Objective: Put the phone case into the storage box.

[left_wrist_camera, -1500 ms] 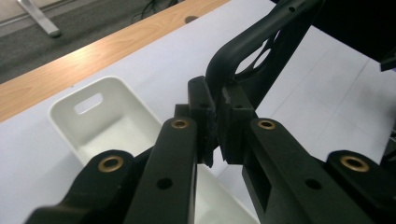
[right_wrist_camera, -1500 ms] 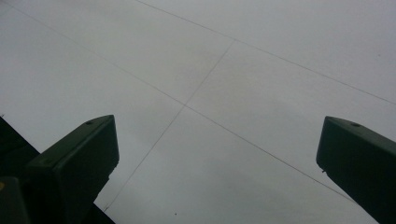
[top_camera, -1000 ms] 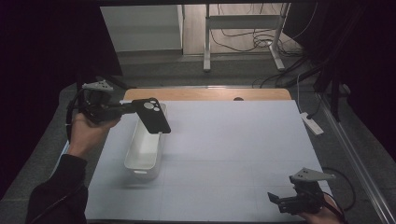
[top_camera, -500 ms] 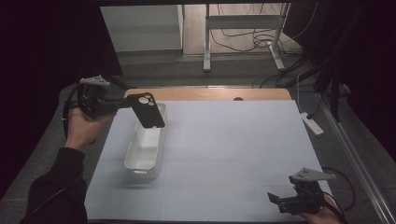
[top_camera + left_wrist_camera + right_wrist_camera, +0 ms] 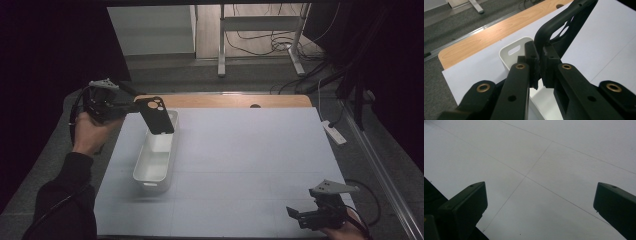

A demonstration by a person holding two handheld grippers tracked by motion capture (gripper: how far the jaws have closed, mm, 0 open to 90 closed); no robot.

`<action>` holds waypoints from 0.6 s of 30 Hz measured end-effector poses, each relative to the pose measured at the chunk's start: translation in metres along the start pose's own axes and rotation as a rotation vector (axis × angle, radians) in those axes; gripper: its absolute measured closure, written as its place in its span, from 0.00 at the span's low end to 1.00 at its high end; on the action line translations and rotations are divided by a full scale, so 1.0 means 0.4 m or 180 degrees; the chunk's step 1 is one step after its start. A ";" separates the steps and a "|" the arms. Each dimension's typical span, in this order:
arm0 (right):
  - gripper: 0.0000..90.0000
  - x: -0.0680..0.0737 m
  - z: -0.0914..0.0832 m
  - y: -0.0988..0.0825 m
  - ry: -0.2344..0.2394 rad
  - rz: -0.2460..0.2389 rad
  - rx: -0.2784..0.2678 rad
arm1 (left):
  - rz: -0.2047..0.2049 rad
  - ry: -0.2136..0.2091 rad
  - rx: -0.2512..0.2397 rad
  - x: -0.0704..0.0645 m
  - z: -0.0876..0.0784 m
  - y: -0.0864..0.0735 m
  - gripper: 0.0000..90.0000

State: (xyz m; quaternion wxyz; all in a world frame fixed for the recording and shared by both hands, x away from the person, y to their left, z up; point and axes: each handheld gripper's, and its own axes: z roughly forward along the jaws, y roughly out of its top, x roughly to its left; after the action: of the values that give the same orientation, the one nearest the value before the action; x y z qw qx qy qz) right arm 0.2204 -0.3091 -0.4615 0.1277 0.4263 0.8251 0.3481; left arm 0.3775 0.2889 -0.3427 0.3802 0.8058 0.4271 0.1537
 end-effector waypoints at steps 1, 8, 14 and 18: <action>0.00 0.000 0.000 0.000 0.0000 -0.0002 0.0000 | -0.0008 0.0002 0.0000 0.002 0.004 -0.001 0.95; 0.00 -0.002 0.000 0.000 -0.0002 0.0017 -0.0008 | -0.0048 0.0026 0.0007 0.023 0.026 -0.007 0.95; 0.00 -0.001 0.000 0.000 0.0000 0.0009 -0.0001 | -0.0068 0.0045 0.0028 0.034 0.045 -0.009 0.95; 0.00 0.000 0.000 0.000 0.0003 0.0004 -0.0003 | -0.0061 0.0073 0.0059 0.042 0.062 -0.008 0.95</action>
State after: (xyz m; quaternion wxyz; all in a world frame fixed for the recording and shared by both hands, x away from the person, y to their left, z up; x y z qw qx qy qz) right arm 0.2204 -0.3092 -0.4615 0.1274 0.4266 0.8247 0.3488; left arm 0.3997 0.2915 -0.3627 0.3693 0.8034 0.4406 0.1553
